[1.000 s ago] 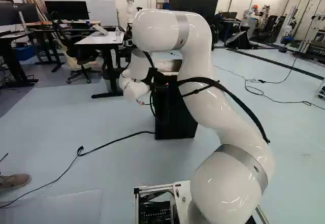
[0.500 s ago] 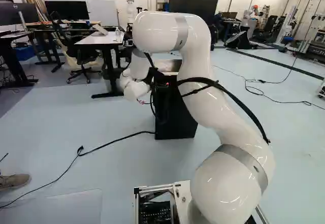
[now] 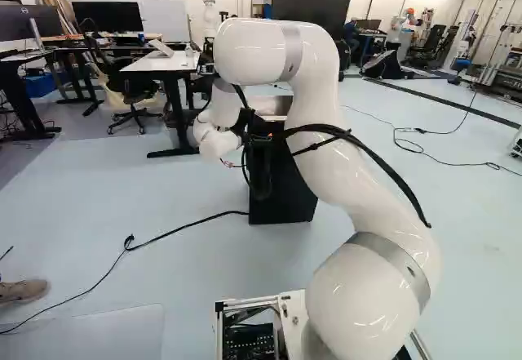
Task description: Open the fridge door
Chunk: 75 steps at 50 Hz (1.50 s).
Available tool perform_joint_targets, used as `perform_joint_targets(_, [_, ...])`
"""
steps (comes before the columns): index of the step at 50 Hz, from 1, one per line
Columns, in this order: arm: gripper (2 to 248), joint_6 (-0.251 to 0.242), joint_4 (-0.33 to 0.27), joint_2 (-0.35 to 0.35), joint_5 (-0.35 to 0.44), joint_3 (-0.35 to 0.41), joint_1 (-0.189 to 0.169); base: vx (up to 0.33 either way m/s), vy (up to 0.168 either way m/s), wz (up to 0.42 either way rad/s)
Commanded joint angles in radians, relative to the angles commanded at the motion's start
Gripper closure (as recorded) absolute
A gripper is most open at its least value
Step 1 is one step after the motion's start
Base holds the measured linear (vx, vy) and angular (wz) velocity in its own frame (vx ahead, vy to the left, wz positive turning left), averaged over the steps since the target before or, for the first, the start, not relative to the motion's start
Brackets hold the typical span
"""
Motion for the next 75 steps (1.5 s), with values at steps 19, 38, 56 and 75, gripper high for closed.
perform_joint_targets(19, [3,0.000,0.013,0.000,0.000,0.000,0.000,0.000,0.000,0.000])
perform_joint_targets(38, [3,0.000,0.027,0.000,0.000,0.000,0.000,0.000,0.000,0.000])
perform_joint_targets(56, [3,0.000,0.039,0.000,0.000,0.001,0.000,0.000,0.000,0.000])
perform_joint_targets(75, [3,0.000,0.055,0.017,0.000,0.029,0.006,0.000,0.000,0.000])
